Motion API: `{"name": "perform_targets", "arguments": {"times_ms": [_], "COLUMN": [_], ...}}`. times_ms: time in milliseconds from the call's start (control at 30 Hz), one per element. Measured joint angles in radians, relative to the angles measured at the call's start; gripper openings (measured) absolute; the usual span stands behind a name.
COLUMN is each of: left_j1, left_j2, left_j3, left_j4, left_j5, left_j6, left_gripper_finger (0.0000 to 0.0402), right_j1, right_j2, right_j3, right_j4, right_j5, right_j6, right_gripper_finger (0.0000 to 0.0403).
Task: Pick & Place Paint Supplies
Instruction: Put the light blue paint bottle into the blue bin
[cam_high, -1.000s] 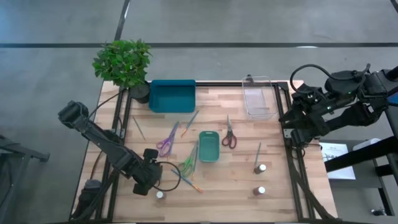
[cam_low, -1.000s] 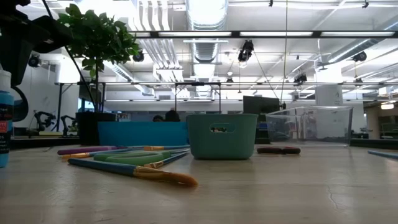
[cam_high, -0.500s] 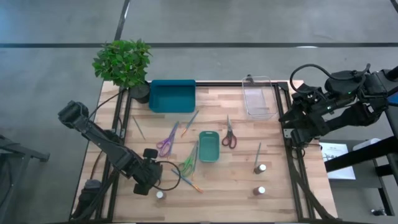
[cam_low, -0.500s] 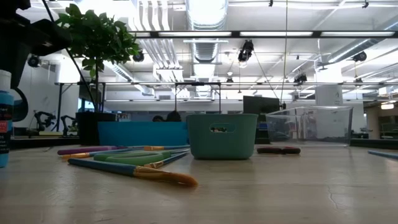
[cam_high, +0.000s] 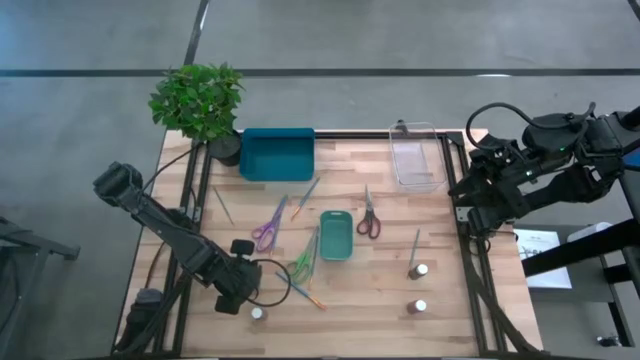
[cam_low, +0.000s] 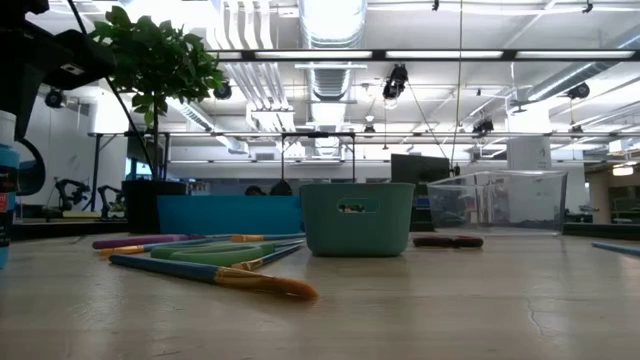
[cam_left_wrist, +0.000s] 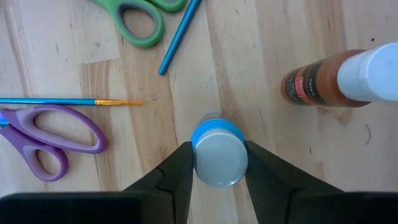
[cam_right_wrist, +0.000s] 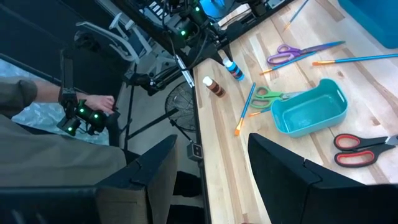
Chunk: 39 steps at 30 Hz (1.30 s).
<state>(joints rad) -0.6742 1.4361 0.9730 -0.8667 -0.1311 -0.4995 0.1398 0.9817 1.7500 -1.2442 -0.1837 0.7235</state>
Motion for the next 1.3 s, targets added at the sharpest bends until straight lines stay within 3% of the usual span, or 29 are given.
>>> {"name": "perform_targets", "arguments": {"times_ms": [300,533,1033,1300], "left_j1": [0.036,0.123,0.440,0.507], "left_j2": [-0.036,-0.089,-0.075,0.056], "left_j3": [0.034,0.090,0.261,0.383], "left_j4": [-0.068,-0.079,-0.084,-0.090], "left_j5": [-0.025,-0.045,-0.037,-0.009], "left_j6": [-0.007,0.018,0.368,0.500], "left_gripper_finger": [0.0122,0.0121,0.0120,0.0124], "right_j1": [0.000,0.000,0.000,0.000], "right_j2": [0.000,0.000,-0.005,-0.007], "right_j3": [0.000,0.000,0.000,0.000], "right_j4": [-0.001,-0.002,-0.010,-0.025], "right_j5": [0.000,0.002,0.004,0.007], "right_j6": [-0.006,-0.021,-0.035,-0.043], "right_gripper_finger": [0.0192,0.0192,0.0192,0.0192]}}
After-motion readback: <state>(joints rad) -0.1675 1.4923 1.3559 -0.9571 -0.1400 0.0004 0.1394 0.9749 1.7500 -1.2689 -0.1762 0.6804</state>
